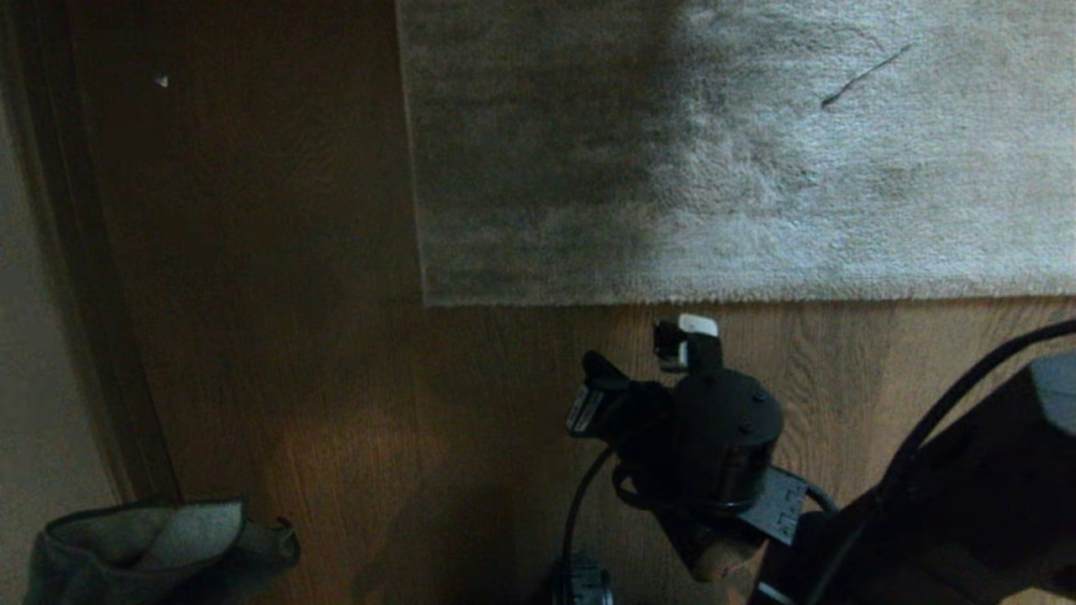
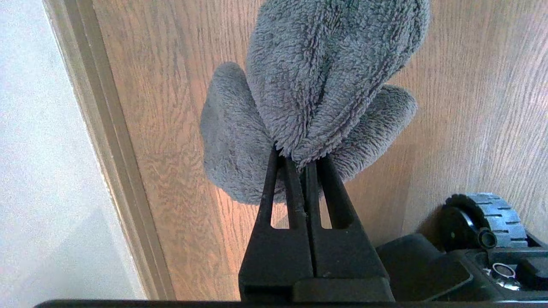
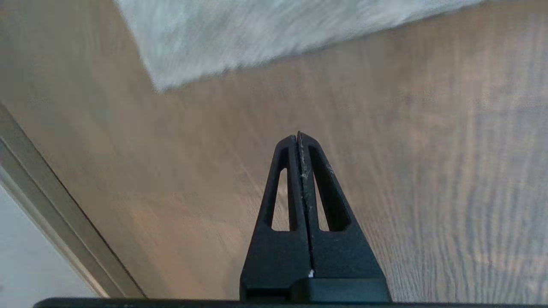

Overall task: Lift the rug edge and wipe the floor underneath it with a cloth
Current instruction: Lift up the carpet

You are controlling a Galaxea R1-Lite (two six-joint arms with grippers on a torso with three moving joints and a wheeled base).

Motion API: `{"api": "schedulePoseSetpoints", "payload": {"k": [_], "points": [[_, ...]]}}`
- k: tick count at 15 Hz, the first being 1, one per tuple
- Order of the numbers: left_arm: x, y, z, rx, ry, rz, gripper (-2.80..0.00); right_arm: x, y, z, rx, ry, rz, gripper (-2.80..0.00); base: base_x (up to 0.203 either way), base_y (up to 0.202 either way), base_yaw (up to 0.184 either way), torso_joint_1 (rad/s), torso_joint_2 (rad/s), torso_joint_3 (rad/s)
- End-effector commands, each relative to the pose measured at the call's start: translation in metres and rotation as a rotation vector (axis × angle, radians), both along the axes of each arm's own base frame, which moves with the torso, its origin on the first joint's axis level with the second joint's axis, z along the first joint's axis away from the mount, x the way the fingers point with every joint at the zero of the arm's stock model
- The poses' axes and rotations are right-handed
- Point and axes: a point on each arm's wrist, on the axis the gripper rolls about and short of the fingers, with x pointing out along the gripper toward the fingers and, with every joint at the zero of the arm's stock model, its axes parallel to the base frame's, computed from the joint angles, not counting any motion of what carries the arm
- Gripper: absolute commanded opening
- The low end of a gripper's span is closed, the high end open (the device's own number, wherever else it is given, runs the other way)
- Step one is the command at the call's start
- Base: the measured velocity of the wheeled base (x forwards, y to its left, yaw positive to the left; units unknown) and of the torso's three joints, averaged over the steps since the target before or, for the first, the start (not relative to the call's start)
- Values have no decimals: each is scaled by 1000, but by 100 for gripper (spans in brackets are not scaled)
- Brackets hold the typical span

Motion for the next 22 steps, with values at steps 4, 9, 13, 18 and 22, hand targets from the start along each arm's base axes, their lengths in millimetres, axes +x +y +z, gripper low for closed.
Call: {"api": "schedulePoseSetpoints", "payload": {"k": [4, 9, 13, 18, 22], "points": [[0, 0, 0, 0, -1, 0, -280, 0, 21, -19, -94, -39, 30, 0, 0, 0, 0, 0, 0, 0], [0, 0, 0, 0, -1, 0, -280, -4, 25, -32, -114, -61, 44, 0, 0, 0, 0, 0, 0, 0], [0, 0, 0, 0, -1, 0, -280, -8, 26, -48, -128, -92, 50, 0, 0, 0, 0, 0, 0, 0], [0, 0, 0, 0, -1, 0, -280, -6, 24, -58, -156, -80, 17, 0, 0, 0, 0, 0, 0, 0], [0, 0, 0, 0, -1, 0, -280, 12, 25, -61, -142, -88, -25, 0, 0, 0, 0, 0, 0, 0]]}}
